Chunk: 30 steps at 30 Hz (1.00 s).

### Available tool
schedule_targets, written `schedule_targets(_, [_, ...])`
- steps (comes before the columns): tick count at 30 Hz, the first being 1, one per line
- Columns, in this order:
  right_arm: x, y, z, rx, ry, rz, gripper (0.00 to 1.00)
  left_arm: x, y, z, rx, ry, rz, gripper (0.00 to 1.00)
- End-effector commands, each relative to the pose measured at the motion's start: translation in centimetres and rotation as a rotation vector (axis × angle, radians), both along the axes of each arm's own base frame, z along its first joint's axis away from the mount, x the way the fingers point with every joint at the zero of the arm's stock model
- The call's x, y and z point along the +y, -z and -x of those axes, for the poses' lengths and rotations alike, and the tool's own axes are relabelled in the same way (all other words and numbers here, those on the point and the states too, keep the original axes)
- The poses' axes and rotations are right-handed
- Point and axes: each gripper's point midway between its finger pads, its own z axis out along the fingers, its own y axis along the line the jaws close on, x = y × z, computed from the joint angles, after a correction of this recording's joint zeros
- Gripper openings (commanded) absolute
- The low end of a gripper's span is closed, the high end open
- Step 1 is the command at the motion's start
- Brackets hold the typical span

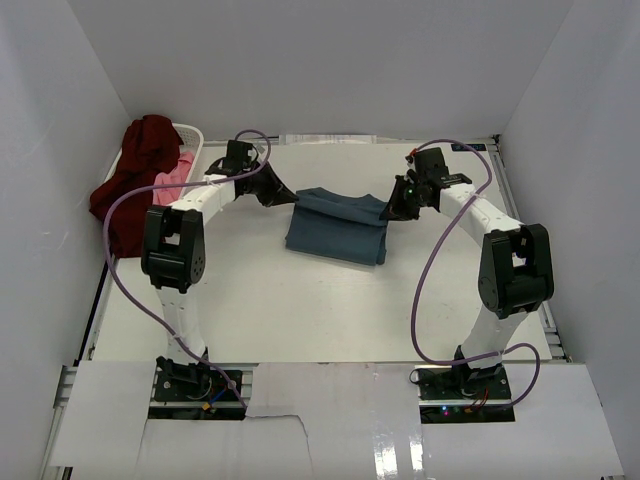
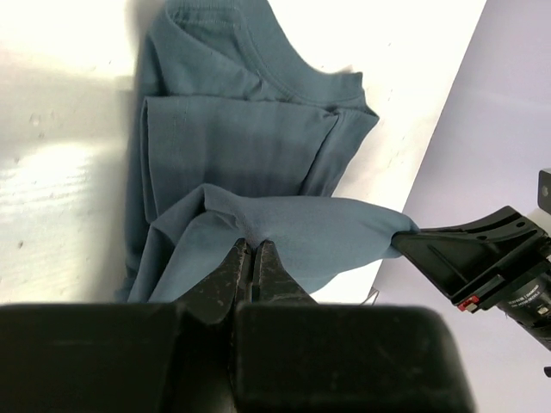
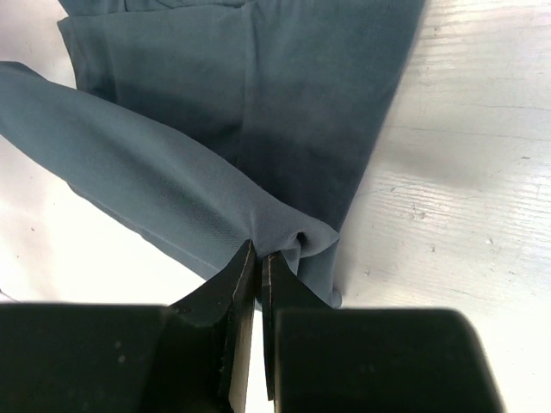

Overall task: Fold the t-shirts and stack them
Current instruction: Fold the long partially folded tshirt into a neat square

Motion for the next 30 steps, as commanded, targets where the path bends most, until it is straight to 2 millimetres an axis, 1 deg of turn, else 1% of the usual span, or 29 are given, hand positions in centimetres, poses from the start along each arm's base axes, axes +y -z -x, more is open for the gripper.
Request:
schedule_targets(1, [-1.2, -1.6, -2.2, -0.071, 0.05, 0.034, 0.08, 0.0, -3.1, -2.6, -0.123, -0.006, 0.035, 0.07])
schedule_targets(6, [-1.6, -1.7, -2.8, -0.093, 0.075, 0.048, 0.08, -0.9, -3.3, -3.8, -0.142, 0.001, 0.092, 0.07])
schedule_targets(8, [-1.9, -1.6, -3.0, -0.099, 0.086, 0.064, 0.08, -1.2, -3.4, -4.1, -0.156, 0.013, 0.109, 0.07])
schedule_targets(11, [-2.2, -1.4, -3.3, -0.103, 0.101, 0.081, 0.08, -1.5, -3.1, -4.4, -0.16, 0.021, 0.125, 0.07])
schedule_targets(12, [-2.2, -1.4, -3.5, -0.111, 0.102, 0.082, 0.08, -1.9, -3.4, -4.4, -0.17, 0.033, 0.146, 0.09])
schedule_targets(13, [-2.3, -1.3, -3.7, -0.117, 0.109, 0.087, 0.08, -2.0, -3.0, -4.5, -0.165, 0.036, 0.154, 0.21])
schedule_targets(14, [-2.3, -1.2, -3.8, -0.121, 0.116, 0.085, 0.15, -2.2, -3.3, -4.6, -0.174, 0.044, 0.179, 0.28])
schedule_targets(15, [-2.3, -1.1, -3.8, -0.122, 0.12, 0.084, 0.25, -2.4, -3.2, -4.6, -0.176, 0.049, 0.19, 0.35])
schedule_targets(16, [-2.5, -1.1, -3.9, -0.125, 0.127, 0.092, 0.33, -2.5, -2.8, -4.5, -0.169, 0.053, 0.199, 0.52])
schedule_targets(17, [-2.5, -0.9, -3.8, -0.124, 0.128, 0.098, 0.46, -2.6, -2.8, -4.6, -0.174, 0.053, 0.205, 0.59])
schedule_targets(18, [-2.7, -1.0, -3.8, -0.134, 0.136, 0.105, 0.53, -2.7, -2.7, -4.6, -0.177, 0.055, 0.203, 0.65])
schedule_targets(19, [-2.8, -1.1, -3.9, -0.138, 0.138, 0.108, 0.56, -2.7, -2.8, -4.7, -0.182, 0.054, 0.2, 0.68])
schedule_targets(21, [-3.0, -0.9, -3.7, -0.14, 0.139, 0.121, 0.58, -2.6, -2.8, -4.8, -0.187, 0.041, 0.188, 0.78])
schedule_targets(22, [-3.2, -1.1, -3.7, -0.148, 0.143, 0.126, 0.58, -2.5, -3.0, -4.9, -0.196, 0.043, 0.186, 0.81])
schedule_targets(26, [-2.9, -1.7, -3.7, -0.179, 0.123, 0.114, 0.58, -2.4, -4.0, -4.8, -0.223, 0.046, 0.176, 0.82])
schedule_targets(27, [-2.7, -1.7, -3.6, -0.182, 0.111, 0.112, 0.58, -2.3, -4.7, -4.6, -0.24, 0.048, 0.172, 0.82])
schedule_targets(28, [-2.5, -1.8, -3.6, -0.183, 0.094, 0.111, 0.58, -2.4, -5.0, -4.5, -0.25, 0.051, 0.167, 0.82])
schedule_targets(29, [-2.5, -1.6, -3.5, -0.172, 0.089, 0.118, 0.58, -2.5, -5.2, -4.4, -0.271, 0.069, 0.16, 0.82])
schedule_targets(30, [-2.5, -1.1, -3.8, -0.161, 0.087, 0.132, 0.58, -2.8, -5.7, -4.3, -0.29, 0.086, 0.161, 0.81])
